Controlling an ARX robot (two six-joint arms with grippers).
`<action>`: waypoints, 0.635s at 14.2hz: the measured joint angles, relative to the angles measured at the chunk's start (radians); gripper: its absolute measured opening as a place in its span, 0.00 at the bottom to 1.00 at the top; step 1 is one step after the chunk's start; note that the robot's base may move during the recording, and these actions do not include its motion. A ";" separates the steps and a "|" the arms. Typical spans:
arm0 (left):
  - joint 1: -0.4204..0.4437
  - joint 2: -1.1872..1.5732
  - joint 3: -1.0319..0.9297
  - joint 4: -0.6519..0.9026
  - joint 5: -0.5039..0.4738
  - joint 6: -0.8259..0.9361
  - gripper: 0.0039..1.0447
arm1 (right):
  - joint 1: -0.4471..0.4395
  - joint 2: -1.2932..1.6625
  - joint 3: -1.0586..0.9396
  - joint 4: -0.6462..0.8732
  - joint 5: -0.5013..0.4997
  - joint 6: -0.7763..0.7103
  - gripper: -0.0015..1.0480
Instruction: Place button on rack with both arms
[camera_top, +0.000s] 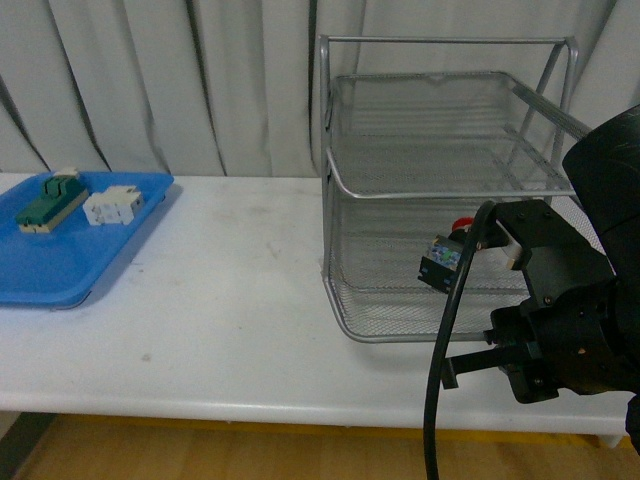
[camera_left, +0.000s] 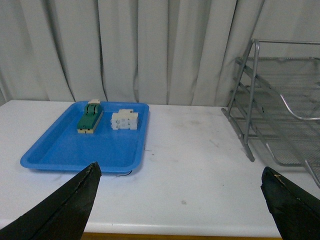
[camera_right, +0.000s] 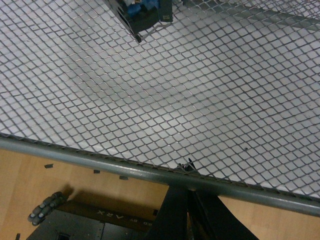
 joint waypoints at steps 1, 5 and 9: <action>0.000 0.000 0.000 0.000 0.000 0.000 0.94 | -0.007 0.019 0.020 -0.003 0.000 -0.004 0.02; 0.000 0.000 0.000 0.000 0.000 0.000 0.94 | -0.027 0.045 0.088 -0.008 0.004 -0.014 0.02; 0.000 0.000 0.000 0.000 0.000 0.000 0.94 | -0.073 0.105 0.163 -0.024 0.006 -0.033 0.02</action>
